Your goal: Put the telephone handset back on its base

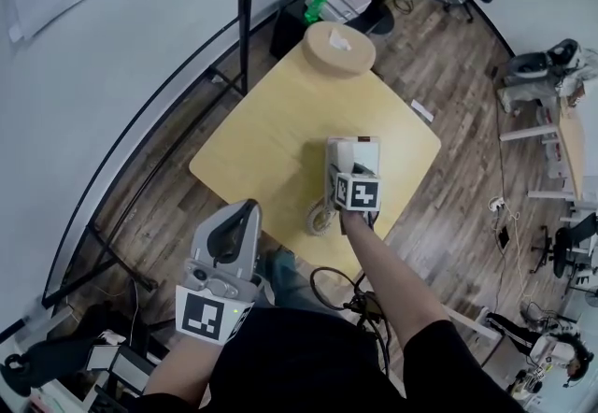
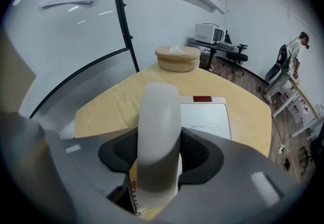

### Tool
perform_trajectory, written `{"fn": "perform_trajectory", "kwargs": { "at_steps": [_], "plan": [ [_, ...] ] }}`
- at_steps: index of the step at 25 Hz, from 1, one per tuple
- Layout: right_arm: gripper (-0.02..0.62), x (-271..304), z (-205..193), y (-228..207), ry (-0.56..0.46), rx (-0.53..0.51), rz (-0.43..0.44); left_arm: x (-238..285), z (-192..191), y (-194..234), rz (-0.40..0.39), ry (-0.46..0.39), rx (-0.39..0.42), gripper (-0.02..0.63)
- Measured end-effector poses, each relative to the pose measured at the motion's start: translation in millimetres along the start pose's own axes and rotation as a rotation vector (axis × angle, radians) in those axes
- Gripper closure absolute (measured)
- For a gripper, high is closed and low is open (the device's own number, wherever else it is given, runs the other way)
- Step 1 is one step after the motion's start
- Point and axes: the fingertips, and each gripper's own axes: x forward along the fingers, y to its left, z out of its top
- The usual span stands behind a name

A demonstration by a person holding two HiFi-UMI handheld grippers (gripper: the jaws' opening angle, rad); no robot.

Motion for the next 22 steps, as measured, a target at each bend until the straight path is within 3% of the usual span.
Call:
{"fn": "perform_trajectory", "kwargs": {
  "at_steps": [8,16,22],
  "plan": [
    [0.362,17.4,-6.2,-3.1,0.071,0.023,-0.048,-2.4,-9.8,4.8,0.007,0.040,-0.002,0.606],
    [0.354,20.7,-4.2,-1.3,0.071,-0.021,-0.064,-3.2,-7.5,5.9,0.019,0.007,-0.021,0.606],
    [0.321,14.2,2.1,3.6,0.033,-0.019,-0.045,-7.0,-11.9,0.1,-0.006,0.043,-0.010,0.606]
  ]
}}
